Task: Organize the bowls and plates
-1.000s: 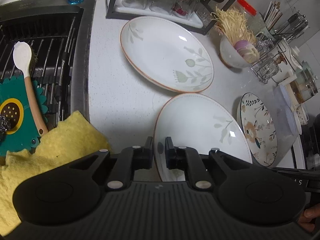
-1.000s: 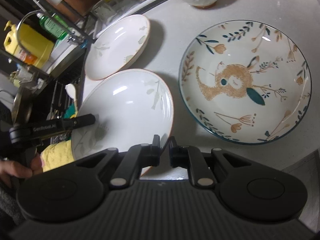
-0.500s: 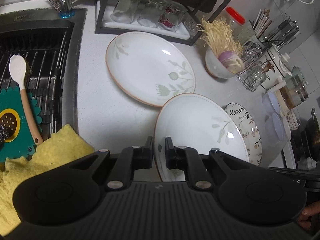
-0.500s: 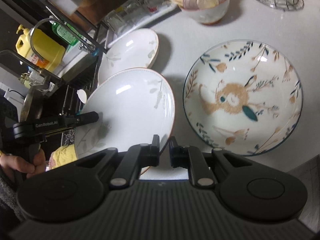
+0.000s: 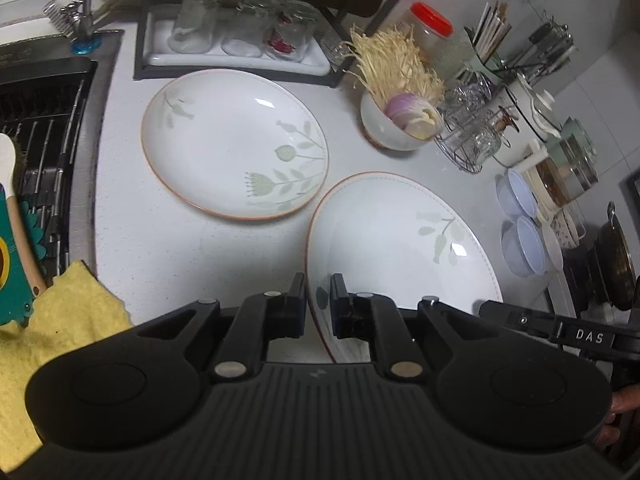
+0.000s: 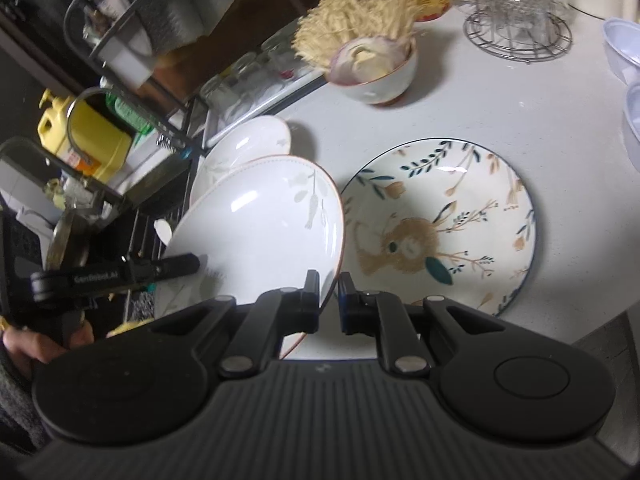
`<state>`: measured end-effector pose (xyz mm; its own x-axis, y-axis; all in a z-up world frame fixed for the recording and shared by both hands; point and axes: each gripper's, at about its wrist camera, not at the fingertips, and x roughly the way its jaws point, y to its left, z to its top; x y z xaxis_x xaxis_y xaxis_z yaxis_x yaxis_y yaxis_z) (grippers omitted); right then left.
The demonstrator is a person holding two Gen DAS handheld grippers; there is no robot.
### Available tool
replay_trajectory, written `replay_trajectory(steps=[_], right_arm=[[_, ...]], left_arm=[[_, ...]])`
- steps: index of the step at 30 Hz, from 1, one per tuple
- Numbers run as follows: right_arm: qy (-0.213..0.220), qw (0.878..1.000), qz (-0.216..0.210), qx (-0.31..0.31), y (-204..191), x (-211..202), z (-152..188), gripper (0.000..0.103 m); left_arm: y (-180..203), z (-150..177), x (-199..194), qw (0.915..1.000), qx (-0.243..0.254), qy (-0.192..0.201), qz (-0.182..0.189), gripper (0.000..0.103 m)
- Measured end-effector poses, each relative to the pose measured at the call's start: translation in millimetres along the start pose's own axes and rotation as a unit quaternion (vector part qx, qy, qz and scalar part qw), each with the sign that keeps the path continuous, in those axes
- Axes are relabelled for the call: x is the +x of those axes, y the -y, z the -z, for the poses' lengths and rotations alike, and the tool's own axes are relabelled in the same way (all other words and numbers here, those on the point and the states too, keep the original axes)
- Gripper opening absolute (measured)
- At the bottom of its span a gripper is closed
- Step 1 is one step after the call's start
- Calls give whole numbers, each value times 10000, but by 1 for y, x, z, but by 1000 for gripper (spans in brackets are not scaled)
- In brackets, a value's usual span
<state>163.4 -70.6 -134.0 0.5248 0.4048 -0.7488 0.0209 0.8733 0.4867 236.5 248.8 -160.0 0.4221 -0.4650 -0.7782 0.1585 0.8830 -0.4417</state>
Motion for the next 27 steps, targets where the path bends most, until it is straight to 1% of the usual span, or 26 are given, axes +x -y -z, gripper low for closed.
replay_trajectory(steps=[6, 10, 13, 16, 20, 27], right_arm=[[-15, 9999, -101, 39, 21, -2, -4, 13], [-52, 9999, -64, 72, 38, -3, -11, 13], [-74, 9999, -47, 132, 53, -3, -15, 13], [-65, 9997, -21, 222, 70, -3, -21, 13], [-67, 9999, 81, 110, 85, -2, -31, 13], [-170, 9996, 218, -114, 113, 4, -47, 13]], left_arm=[[20, -4, 12, 9999, 130, -27, -95, 13], [28, -3, 26, 9995, -261, -149, -1, 13], [39, -4, 42, 9992, -243, -295, -64, 13], [52, -6, 54, 9992, -209, -326, -83, 13], [67, -8, 70, 9990, -219, -355, -130, 13], [91, -7, 98, 9978, -290, -528, -293, 14]])
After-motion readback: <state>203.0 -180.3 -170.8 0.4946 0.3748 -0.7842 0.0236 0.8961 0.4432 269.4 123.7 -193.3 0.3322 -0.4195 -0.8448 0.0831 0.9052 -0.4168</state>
